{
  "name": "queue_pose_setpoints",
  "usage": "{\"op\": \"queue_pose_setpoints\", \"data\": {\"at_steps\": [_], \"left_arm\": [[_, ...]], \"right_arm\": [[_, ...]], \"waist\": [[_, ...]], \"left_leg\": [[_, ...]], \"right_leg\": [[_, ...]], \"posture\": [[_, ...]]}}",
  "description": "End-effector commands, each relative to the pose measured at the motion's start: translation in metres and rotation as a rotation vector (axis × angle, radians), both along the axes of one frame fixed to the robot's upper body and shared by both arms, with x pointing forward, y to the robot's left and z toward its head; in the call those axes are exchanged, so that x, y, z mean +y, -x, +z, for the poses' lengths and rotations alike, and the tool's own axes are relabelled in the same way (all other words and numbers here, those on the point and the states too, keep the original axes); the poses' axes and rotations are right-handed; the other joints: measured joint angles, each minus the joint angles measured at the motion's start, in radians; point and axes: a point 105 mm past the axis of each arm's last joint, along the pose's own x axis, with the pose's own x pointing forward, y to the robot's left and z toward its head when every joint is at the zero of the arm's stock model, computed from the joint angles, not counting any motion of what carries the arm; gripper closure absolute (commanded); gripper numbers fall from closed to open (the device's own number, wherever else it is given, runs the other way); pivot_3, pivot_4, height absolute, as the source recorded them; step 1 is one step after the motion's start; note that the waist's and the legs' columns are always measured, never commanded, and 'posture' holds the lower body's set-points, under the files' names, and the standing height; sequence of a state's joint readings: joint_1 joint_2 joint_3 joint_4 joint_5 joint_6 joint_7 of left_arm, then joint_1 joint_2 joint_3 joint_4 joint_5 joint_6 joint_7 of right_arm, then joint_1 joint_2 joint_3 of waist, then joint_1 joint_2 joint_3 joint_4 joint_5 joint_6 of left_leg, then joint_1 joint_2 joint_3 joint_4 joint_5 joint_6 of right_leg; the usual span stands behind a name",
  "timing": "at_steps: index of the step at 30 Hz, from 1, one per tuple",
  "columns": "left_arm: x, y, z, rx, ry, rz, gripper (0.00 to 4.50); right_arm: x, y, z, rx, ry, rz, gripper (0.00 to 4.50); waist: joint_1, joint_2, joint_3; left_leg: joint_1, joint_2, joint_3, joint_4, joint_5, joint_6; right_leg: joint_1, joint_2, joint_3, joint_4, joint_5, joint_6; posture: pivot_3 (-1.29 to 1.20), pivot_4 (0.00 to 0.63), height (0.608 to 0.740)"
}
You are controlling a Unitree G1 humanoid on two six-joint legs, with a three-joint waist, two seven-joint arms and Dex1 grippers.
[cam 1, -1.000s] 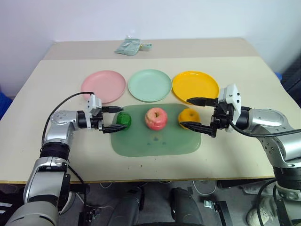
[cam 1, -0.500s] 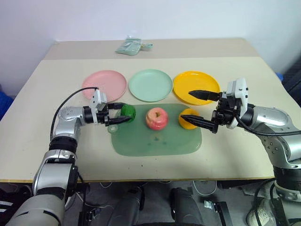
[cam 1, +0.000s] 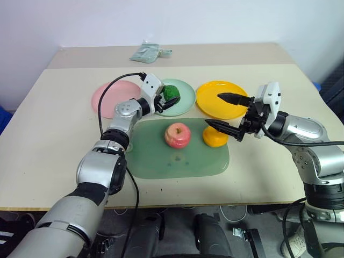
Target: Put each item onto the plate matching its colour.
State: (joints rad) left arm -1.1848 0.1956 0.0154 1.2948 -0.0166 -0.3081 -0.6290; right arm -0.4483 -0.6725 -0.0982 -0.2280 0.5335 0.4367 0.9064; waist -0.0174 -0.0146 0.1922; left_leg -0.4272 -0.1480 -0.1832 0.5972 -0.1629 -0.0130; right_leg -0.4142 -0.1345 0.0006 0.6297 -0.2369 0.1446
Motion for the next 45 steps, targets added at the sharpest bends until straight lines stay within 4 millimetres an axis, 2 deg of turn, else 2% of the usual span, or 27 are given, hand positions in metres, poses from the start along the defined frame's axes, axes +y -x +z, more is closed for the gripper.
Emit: {"op": "queue_pose_setpoints", "data": {"at_steps": [1, 2, 4, 9, 11, 14, 15, 18, 20, 22, 25, 27, 31, 37, 43, 45], "left_arm": [[0.004, -0.011, 0.018, -0.045, 0.003, 0.116, 0.43], [0.005, -0.012, 0.018, -0.044, 0.002, 0.135, 0.04], [0.004, -0.012, 0.020, -0.058, 0.002, 0.141, 0.04], [-0.006, -0.004, 0.035, -0.093, 0.077, 0.026, 0.04], [-0.010, 0.004, 0.041, -0.101, 0.117, -0.086, 0.04], [-0.017, 0.028, 0.047, -0.081, 0.191, -0.364, 0.04], [-0.017, 0.040, 0.043, -0.046, 0.185, -0.501, 0.04], [-0.009, 0.070, 0.035, 0.018, 0.165, -0.774, 0.04], [0.002, 0.083, 0.036, 0.064, 0.180, -0.868, 0.04], [0.010, 0.088, 0.037, 0.111, 0.187, -0.890, 0.04], [0.022, 0.092, 0.015, 0.132, 0.021, -0.856, 0.04], [0.024, 0.095, 0.005, 0.137, -0.030, -0.853, 0.04], [0.016, 0.101, -0.002, 0.055, -0.083, -0.876, 0.04], [0.000, 0.103, -0.020, 0.051, -0.137, -0.875, 0.04], [-0.004, 0.096, -0.050, -0.007, -0.310, -0.785, 0.04], [-0.006, 0.094, -0.050, -0.035, -0.317, -0.774, 0.59]], "right_arm": [[-0.002, 0.005, 0.012, -0.060, -0.003, -0.009, 0.00], [-0.002, 0.005, 0.012, -0.061, -0.001, -0.012, 0.00], [-0.004, 0.005, 0.012, -0.064, 0.003, -0.020, 0.00], [-0.005, 0.006, 0.012, -0.063, 0.003, -0.029, 0.00], [-0.006, 0.006, 0.012, -0.062, 0.003, -0.031, 0.00], [-0.006, 0.005, 0.012, -0.062, 0.002, -0.033, 0.00], [-0.006, 0.005, 0.012, -0.062, 0.006, -0.033, 0.00], [-0.007, 0.004, 0.012, -0.061, 0.009, -0.032, 0.00], [-0.007, 0.003, 0.012, -0.061, 0.009, -0.030, 0.00], [-0.006, 0.003, 0.012, -0.060, 0.011, -0.028, 0.00], [-0.007, 0.004, 0.012, -0.058, 0.011, -0.026, 0.00], [-0.007, 0.005, 0.011, -0.057, 0.013, -0.026, 0.00], [-0.006, 0.011, 0.002, -0.022, 0.051, 0.005, 0.00], [-0.007, 0.018, -0.002, 0.000, 0.071, 0.028, 0.00], [-0.007, 0.016, 0.001, -0.014, 0.063, 0.015, 0.00], [-0.007, 0.015, 0.002, -0.015, 0.061, 0.011, 0.00]], "waist": [[0.002, 0.000, 0.000], [0.003, 0.000, 0.000], [0.004, 0.000, 0.000], [0.004, 0.000, 0.000], [0.002, 0.000, 0.000], [0.001, 0.000, 0.000], [0.001, 0.000, 0.000], [-0.007, 0.001, 0.000], [-0.013, 0.001, 0.000], [-0.020, 0.001, 0.000], [-0.020, 0.001, 0.000], [-0.019, 0.001, -0.001], [-0.008, 0.001, -0.001], [0.004, 0.001, -0.001], [0.003, 0.001, -0.001], [0.005, 0.001, -0.001]], "left_leg": [[0.000, 0.000, 0.000, 0.000, 0.000, 0.000], [0.000, 0.000, 0.000, 0.000, 0.000, 0.000], [0.000, 0.000, 0.000, 0.000, 0.000, 0.000], [0.000, -0.001, 0.000, 0.000, 0.000, 0.000], [0.000, -0.001, 0.000, 0.000, 0.000, 0.000], [0.000, 0.000, 0.002, 0.000, 0.000, 0.000], [0.000, 0.000, 0.002, 0.000, 0.000, 0.000], [0.000, 0.000, 0.004, 0.000, 0.000, 0.000], [0.001, 0.000, 0.004, 0.000, 0.000, 0.000], [0.001, 0.000, 0.001, 0.000, 0.000, 0.000], [0.001, 0.000, -0.001, 0.000, 0.000, 0.000], [0.001, 0.000, -0.001, 0.000, 0.000, 0.000], [0.001, 0.000, -0.002, 0.000, 0.000, 0.000], [0.001, 0.000, -0.001, 0.001, 0.000, 0.000], [0.001, 0.000, -0.001, 0.000, 0.000, 0.000], [0.001, 0.000, -0.001, 0.001, 0.000, 0.000]], "right_leg": [[0.000, 0.000, 0.000, 0.000, 0.000, 0.000], [0.000, 0.000, 0.000, 0.000, 0.000, 0.000], [0.000, 0.000, 0.000, 0.000, 0.000, 0.000], [0.001, 0.000, 0.000, 0.000, 0.000, 0.001], [0.001, 0.000, 0.000, 0.000, 0.000, 0.001], [0.000, 0.000, 0.000, 0.000, 0.000, 0.001], [0.000, 0.000, 0.000, 0.000, 0.000, 0.001], [0.001, 0.000, 0.000, 0.000, 0.000, 0.000], [0.000, 0.000, 0.000, 0.000, 0.001, 0.000], [0.000, 0.001, 0.000, 0.001, 0.001, 0.000], [0.001, 0.001, 0.000, 0.001, 0.001, 0.000], [0.001, 0.001, 0.000, 0.001, 0.001, 0.000], [0.001, 0.000, 0.000, 0.001, 0.001, 0.000], [0.001, 0.000, 0.000, 0.000, 0.001, 0.000], [0.001, 0.000, 0.000, 0.000, 0.001, 0.000], [0.001, 0.000, 0.000, 0.000, 0.001, 0.000]], "posture": [[0.00, 0.150, 0.740], [0.00, 0.150, 0.740], [0.00, 0.150, 0.740], [0.00, 0.150, 0.740], [0.00, 0.150, 0.740], [0.00, 0.150, 0.740], [0.00, 0.150, 0.740], [0.00, 0.150, 0.740], [0.00, 0.150, 0.740], [0.00, 0.150, 0.740], [0.00, 0.150, 0.740], [0.00, 0.150, 0.740], [0.00, 0.150, 0.740], [0.00, 0.150, 0.740], [0.00, 0.150, 0.740], [0.00, 0.150, 0.740]]}}
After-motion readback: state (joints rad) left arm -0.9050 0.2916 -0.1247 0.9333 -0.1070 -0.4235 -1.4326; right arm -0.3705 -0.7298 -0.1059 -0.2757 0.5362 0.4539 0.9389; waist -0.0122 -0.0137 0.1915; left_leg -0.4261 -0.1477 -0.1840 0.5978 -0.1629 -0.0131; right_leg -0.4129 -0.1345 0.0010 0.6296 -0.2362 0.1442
